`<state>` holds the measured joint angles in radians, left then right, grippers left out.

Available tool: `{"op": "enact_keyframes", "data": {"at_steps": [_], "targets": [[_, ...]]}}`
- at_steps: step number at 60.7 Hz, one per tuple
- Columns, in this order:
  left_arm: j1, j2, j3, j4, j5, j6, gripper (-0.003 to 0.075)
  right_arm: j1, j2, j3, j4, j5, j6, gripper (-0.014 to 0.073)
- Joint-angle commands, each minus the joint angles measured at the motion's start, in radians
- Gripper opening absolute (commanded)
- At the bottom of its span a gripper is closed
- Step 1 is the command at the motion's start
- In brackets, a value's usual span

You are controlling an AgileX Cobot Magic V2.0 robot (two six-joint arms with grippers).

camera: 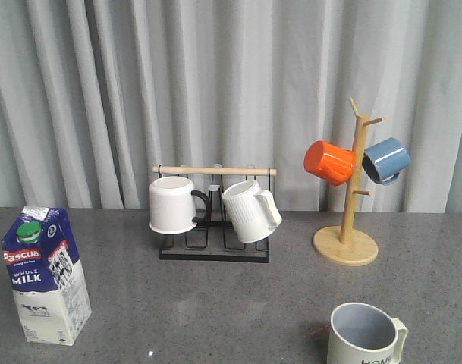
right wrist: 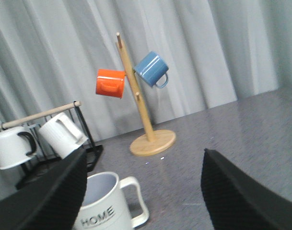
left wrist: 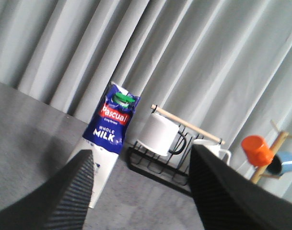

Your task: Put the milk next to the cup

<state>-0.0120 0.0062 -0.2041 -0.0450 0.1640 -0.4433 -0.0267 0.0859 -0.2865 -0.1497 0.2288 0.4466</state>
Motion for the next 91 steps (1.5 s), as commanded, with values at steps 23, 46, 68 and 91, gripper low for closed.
{"op": "enact_keyframes", "data": {"at_steps": [23,46,68,91], "targets": [[0.001,0.470,-0.476,0.027,0.300,0.273,0.0433,0.002,0.595,-0.549,0.201,0.382,-0.541,0.0486],[0.001,0.528,-0.488,0.027,0.309,0.272,0.0433,-0.002,1.007,-0.549,0.214,0.371,-0.582,0.0486],[0.001,0.528,-0.488,0.027,0.325,0.272,0.0433,-0.002,1.204,-0.552,0.392,0.192,-0.787,0.0486],[0.001,0.528,-0.488,0.027,0.325,0.272,0.0433,-0.002,1.260,-0.554,0.419,0.122,-0.815,0.0486]]}}
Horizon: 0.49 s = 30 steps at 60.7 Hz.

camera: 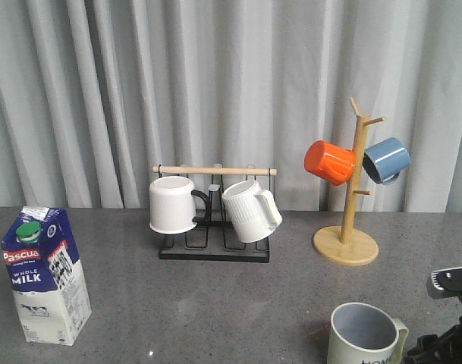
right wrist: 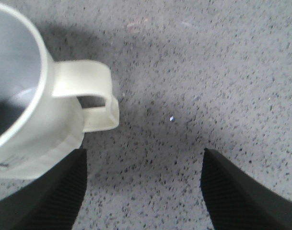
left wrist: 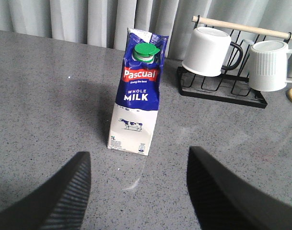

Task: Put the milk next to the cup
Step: 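Reach the right gripper to the white HOME mug and grasp its rim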

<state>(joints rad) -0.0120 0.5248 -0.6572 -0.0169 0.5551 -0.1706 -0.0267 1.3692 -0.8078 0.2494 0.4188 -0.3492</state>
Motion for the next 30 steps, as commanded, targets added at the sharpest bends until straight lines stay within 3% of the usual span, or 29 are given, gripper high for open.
{"op": "enact_keyframes", "data": {"at_steps": [1,30], "targets": [[0.001,0.010,-0.035,-0.001,-0.066,-0.001,0.0433,-0.002,-0.024,-0.033,0.022,-0.068,-0.021,0.0486],[0.001,0.010,-0.035,-0.001,-0.066,-0.002,0.0433,-0.002,-0.024,-0.033,0.078,-0.094,-0.079,0.0463]]}}
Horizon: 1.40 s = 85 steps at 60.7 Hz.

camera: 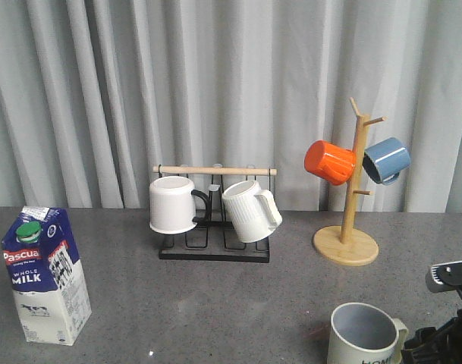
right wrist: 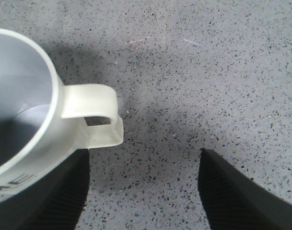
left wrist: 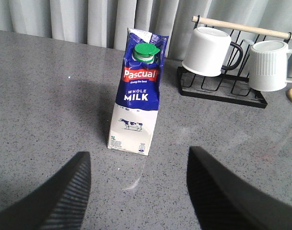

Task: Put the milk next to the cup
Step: 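Reach the right gripper to the white HOME mug and grasp its rim, then slide the held white mug with the right gripper toward the table center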

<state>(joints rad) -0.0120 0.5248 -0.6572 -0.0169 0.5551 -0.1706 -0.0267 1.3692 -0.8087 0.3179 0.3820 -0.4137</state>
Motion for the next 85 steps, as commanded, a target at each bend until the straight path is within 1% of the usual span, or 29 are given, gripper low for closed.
{"op": "enact_keyframes", "data": {"at_steps": [1,8,14,23,27,38,40,43,46,53,56,60,63,67,71,78,85], "targets": [[0.001,0.010,-0.035,-0.001,-0.066,-0.002,0.0433,-0.002,-0.021,-0.032,0.011,-0.059,-0.015,0.0463],[0.001,0.010,-0.035,-0.001,-0.066,-0.002,0.0433,-0.002,0.001,-0.032,0.016,-0.067,-0.015,0.0463],[0.001,0.010,-0.035,-0.001,-0.063,-0.002,0.0433,-0.002,0.040,-0.032,0.055,-0.076,-0.044,0.0463],[0.001,0.010,-0.035,-0.001,-0.060,-0.002,0.0433,-0.002,0.092,-0.033,0.146,-0.141,-0.136,0.0463],[0.001,0.010,-0.035,-0.001,-0.060,-0.002,0.0433,-0.002,0.125,-0.050,0.202,-0.146,-0.177,0.0463],[0.001,0.011,-0.035,-0.001,-0.060,-0.002,0.0433,0.028,0.250,-0.158,0.386,-0.134,-0.386,0.0449],[0.001,0.011,-0.035,-0.001,-0.060,-0.002,0.0433,0.031,0.266,-0.177,0.419,-0.132,-0.406,0.0434],[0.001,0.010,-0.035,-0.001,-0.057,-0.002,0.0433,0.031,0.290,-0.196,0.454,-0.120,-0.435,0.0388],[0.001,0.010,-0.035,-0.001,-0.052,-0.002,0.0433,0.031,0.310,-0.204,0.467,-0.116,-0.460,0.0315],[0.001,0.010,-0.035,-0.001,-0.039,-0.002,0.0433,0.031,0.325,-0.204,0.467,-0.116,-0.510,0.0055],[0.001,0.010,-0.035,-0.001,-0.037,-0.002,0.0433,0.031,0.321,-0.204,0.470,-0.115,-0.520,-0.0017],[0.001,0.010,-0.035,-0.001,-0.037,-0.002,0.0433,0.031,0.309,-0.210,0.471,-0.106,-0.521,-0.0011],[0.001,0.010,-0.035,-0.001,-0.037,-0.002,0.0433,0.031,0.289,-0.222,0.480,-0.069,-0.520,-0.0009],[0.001,0.010,-0.035,-0.001,-0.037,-0.002,0.0433,0.034,0.256,-0.250,0.514,-0.014,-0.520,-0.0008],[0.001,0.010,-0.035,-0.001,-0.037,-0.002,0.0433,0.055,0.228,-0.293,0.555,-0.002,-0.520,-0.0005],[0.001,0.010,-0.035,-0.001,-0.036,-0.002,0.0433,0.122,0.223,-0.374,0.584,-0.003,-0.507,-0.0005],[0.001,0.010,-0.035,-0.001,-0.036,-0.002,0.0433,0.199,0.265,-0.436,0.577,-0.003,-0.472,-0.0005]]}}
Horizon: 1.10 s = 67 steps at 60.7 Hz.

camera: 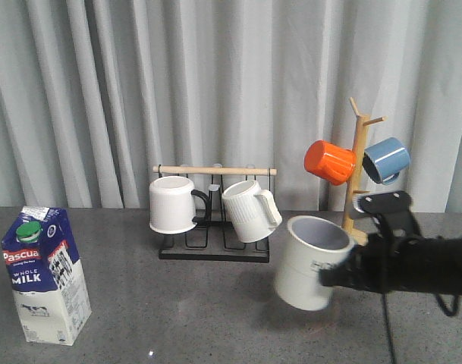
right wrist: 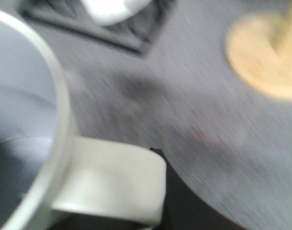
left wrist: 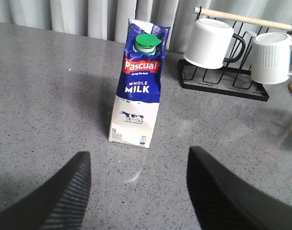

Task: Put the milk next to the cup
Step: 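Slide the held white mug with the right gripper toward the table center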

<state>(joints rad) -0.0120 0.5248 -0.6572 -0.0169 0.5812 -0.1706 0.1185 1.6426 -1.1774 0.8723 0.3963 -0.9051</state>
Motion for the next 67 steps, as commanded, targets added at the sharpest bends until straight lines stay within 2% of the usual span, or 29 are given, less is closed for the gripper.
{"op": "enact_keyframes", "data": {"at_steps": [1,15,26,37,53,67], "targets": [[0.001,0.010,-0.035,-0.001,-0.063,-0.002,0.0433,0.063,0.003,-0.072,0.022,-0.020,0.022,-0.0005],[0.001,0.010,-0.035,-0.001,-0.063,-0.002,0.0433,0.152,0.123,-0.092,0.022,-0.113,0.046,0.0010],[0.001,0.010,-0.035,-0.001,-0.063,-0.002,0.0433,0.153,0.165,-0.092,0.007,-0.080,0.081,0.0048],[0.001,0.010,-0.035,-0.001,-0.063,-0.002,0.0433,0.153,0.165,-0.092,-0.015,-0.038,0.088,0.0143],[0.001,0.010,-0.035,-0.001,-0.063,-0.002,0.0433,0.153,0.165,-0.092,-0.087,0.028,0.180,0.0339],[0.001,0.010,-0.035,-0.001,-0.062,-0.002,0.0433,0.153,0.142,-0.092,-0.199,0.110,0.261,0.0366]]}}
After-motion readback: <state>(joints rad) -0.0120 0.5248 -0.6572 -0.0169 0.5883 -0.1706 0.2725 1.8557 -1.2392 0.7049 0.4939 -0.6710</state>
